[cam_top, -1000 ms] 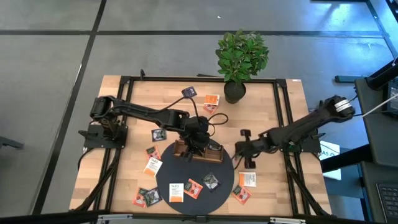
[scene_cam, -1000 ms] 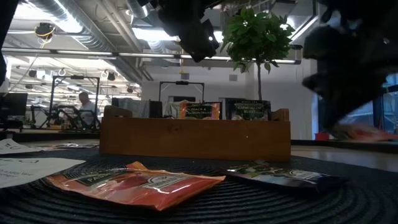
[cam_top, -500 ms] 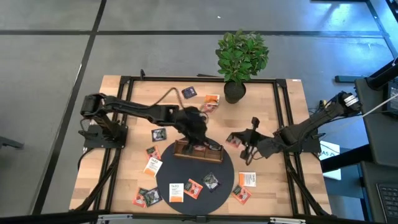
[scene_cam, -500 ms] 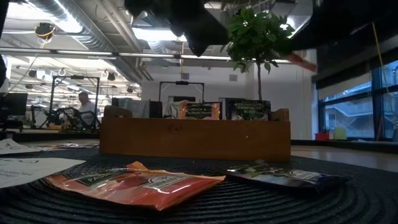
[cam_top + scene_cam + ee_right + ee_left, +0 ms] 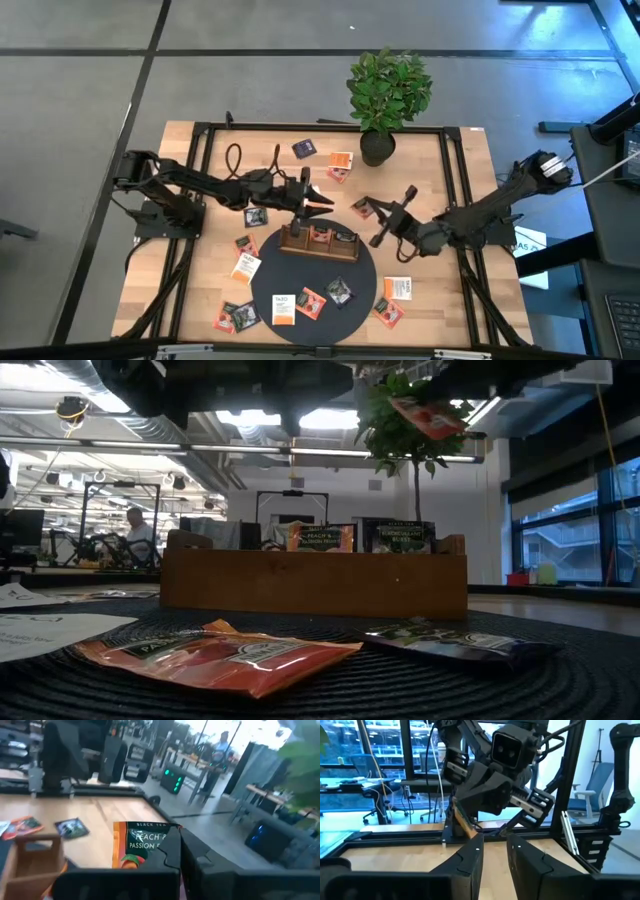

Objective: Pick & Place Tea
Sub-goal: Put the orange black tea bag into the middle section of the wooden organizer

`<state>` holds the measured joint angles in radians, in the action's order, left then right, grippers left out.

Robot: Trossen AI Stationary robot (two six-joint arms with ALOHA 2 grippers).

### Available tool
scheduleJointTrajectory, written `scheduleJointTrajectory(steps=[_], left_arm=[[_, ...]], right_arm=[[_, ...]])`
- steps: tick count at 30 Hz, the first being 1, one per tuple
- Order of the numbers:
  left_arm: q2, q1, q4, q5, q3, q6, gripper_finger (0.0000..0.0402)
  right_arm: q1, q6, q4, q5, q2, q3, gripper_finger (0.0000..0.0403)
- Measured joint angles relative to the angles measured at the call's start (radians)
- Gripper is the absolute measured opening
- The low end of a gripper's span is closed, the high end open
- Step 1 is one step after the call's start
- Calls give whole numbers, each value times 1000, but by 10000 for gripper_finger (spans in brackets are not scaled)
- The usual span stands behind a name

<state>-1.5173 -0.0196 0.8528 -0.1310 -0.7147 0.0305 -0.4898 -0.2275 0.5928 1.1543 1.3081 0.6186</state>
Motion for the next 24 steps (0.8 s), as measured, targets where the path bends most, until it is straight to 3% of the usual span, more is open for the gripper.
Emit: scheduleJointTrajectory(steps=[9,19,24], left_arm=[[0,0,-3,6,0,11,83],[0,0,-3,13,0,9,86],[0,1,-3,63,0,9,86]], right_arm=[[52,-219,347,-85,133,0,0],[88,-224,422,-163,159,1,0],[104,-222,431,-206,159,1,0]])
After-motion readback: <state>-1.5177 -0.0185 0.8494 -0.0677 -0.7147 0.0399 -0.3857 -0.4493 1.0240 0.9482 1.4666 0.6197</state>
